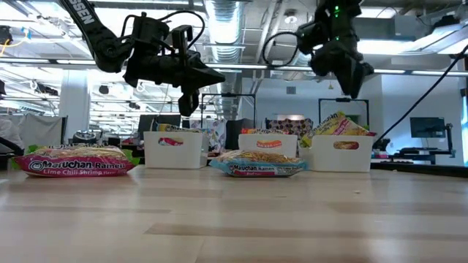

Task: Sort Maruchan noodles
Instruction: Put the green noodle pack into the right white bin

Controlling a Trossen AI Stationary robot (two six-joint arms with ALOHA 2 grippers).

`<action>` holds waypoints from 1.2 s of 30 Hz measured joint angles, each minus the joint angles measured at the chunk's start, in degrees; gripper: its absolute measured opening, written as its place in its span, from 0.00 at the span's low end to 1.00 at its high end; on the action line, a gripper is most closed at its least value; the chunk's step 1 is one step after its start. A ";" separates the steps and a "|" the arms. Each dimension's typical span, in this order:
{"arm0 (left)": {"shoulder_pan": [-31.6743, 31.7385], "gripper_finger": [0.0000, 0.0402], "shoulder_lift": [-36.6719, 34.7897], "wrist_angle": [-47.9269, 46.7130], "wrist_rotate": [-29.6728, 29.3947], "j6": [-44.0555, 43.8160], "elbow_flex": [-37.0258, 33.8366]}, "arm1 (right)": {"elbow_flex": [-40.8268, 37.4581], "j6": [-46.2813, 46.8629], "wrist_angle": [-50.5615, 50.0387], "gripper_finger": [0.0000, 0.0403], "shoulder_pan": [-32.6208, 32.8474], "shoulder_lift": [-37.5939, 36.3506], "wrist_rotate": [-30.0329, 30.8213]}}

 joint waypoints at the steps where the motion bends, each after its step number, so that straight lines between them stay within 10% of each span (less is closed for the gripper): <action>1: 0.00 0.00 0.00 0.00 0.00 0.00 0.00 | -1.40 0.31 1.15 0.43 0.01 -0.01 -0.07; 36: 0.04 0.00 0.02 -2.73 0.13 1.77 0.00 | -22.09 4.59 27.61 0.39 -7.03 -0.05 -1.10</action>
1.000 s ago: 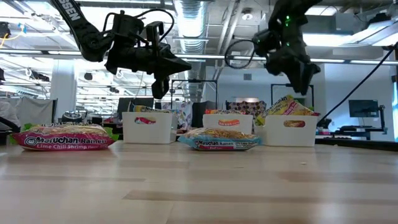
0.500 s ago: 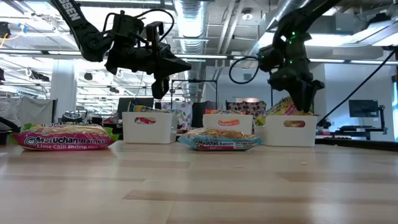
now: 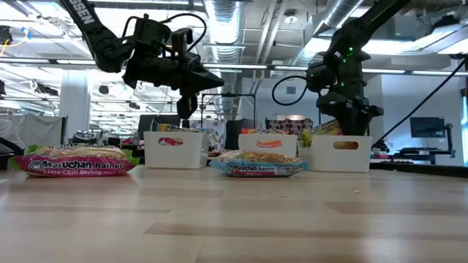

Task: Sort Maruchan noodles
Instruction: Put the green noodle pack into the right white bin, then put the orange noodle pack into the middle white bin

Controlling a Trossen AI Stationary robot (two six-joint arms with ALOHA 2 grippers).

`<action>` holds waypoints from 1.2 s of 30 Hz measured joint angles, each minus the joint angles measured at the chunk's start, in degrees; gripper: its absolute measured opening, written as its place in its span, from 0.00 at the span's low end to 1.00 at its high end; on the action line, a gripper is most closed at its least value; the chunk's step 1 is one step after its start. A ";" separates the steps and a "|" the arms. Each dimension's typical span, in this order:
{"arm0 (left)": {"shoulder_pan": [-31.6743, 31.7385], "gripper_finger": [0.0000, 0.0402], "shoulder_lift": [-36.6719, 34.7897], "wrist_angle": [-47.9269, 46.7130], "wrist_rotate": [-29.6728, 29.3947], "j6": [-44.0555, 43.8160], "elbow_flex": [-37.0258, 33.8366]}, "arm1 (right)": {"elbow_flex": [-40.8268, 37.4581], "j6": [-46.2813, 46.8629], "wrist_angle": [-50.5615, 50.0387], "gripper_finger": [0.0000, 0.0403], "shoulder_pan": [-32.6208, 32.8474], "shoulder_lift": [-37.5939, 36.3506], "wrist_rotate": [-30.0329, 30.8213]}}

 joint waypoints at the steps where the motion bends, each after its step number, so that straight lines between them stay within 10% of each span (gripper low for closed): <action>1: 0.00 0.00 0.00 -0.04 -0.02 0.02 0.00 | -0.07 0.69 0.64 0.39 -0.21 0.00 0.03; 36: 6.33 0.00 -8.53 -2.80 9.38 -5.85 -0.02 | 23.08 -6.69 -13.06 0.37 6.01 -0.20 -1.69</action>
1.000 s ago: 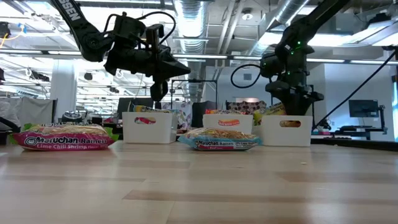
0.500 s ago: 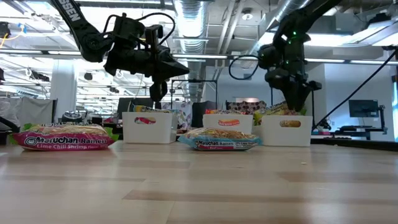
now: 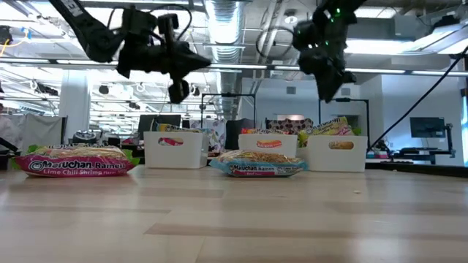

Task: Sort Maruchan noodles
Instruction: Put the orange noodle pack into the middle white bin

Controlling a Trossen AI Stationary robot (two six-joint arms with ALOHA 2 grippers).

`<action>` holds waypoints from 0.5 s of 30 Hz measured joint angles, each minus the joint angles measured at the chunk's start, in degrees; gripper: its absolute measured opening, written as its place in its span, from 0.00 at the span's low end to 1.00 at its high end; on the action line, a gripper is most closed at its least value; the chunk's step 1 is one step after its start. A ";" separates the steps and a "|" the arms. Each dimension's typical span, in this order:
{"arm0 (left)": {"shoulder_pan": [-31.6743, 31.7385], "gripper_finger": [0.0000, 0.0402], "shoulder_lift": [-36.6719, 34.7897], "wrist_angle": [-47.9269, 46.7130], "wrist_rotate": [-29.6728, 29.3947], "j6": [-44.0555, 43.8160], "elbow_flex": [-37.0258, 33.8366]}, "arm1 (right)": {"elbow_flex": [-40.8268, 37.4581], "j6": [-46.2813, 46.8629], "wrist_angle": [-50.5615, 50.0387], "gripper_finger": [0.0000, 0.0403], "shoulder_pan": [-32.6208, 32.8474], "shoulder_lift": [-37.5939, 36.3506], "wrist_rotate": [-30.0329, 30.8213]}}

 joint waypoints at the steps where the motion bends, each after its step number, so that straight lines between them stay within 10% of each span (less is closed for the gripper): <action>1: 0.02 0.00 -1.40 -1.02 0.04 -0.06 0.00 | 0.98 -1.07 -0.02 0.37 0.60 -0.02 0.00; 15: -0.15 0.00 -24.89 -30.85 -4.45 4.07 0.00 | 4.46 -3.94 -2.81 0.37 7.88 -0.04 -0.24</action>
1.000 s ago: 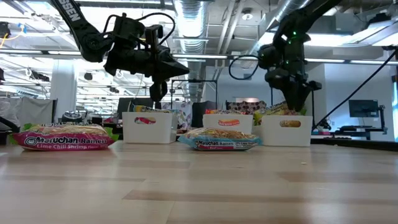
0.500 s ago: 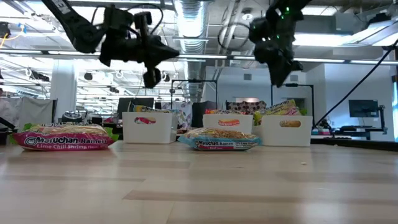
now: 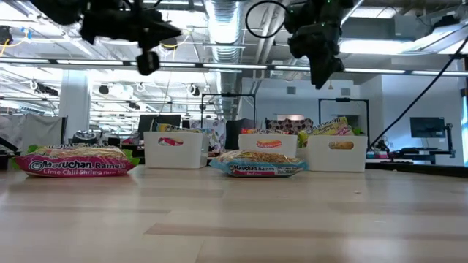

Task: Sort Maruchan noodles
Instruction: Put the orange noodle pack into the middle white bin

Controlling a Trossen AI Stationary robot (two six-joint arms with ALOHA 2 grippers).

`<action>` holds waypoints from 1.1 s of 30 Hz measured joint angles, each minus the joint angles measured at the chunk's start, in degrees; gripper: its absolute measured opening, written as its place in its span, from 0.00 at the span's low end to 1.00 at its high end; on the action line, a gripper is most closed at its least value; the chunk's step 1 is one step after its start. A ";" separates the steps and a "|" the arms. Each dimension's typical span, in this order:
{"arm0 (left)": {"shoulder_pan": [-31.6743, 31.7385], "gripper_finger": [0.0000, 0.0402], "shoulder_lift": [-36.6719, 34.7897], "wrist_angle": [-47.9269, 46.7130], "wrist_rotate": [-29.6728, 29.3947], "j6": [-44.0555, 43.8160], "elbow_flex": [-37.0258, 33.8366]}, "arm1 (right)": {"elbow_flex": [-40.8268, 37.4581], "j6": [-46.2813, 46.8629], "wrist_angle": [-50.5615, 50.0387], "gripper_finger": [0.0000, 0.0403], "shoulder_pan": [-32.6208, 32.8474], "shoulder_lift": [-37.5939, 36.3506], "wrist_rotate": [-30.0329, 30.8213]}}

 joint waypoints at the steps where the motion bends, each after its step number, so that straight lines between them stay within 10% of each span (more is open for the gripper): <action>1: -0.13 0.00 -1.44 -3.71 -0.56 1.29 0.00 | 0.00 0.29 -0.38 0.37 0.61 0.00 0.00; 9: -4.74 0.00 -9.51 -29.43 1.36 11.98 0.00 | 0.00 7.09 -0.33 0.37 6.22 0.00 0.00; 21: -19.17 0.14 -12.27 -39.34 10.09 12.94 0.00 | 0.00 23.21 2.90 0.37 16.19 0.00 0.00; 33: -35.00 0.34 -12.20 -52.06 -6.56 12.92 0.00 | 0.00 36.76 7.60 0.37 31.15 0.02 0.02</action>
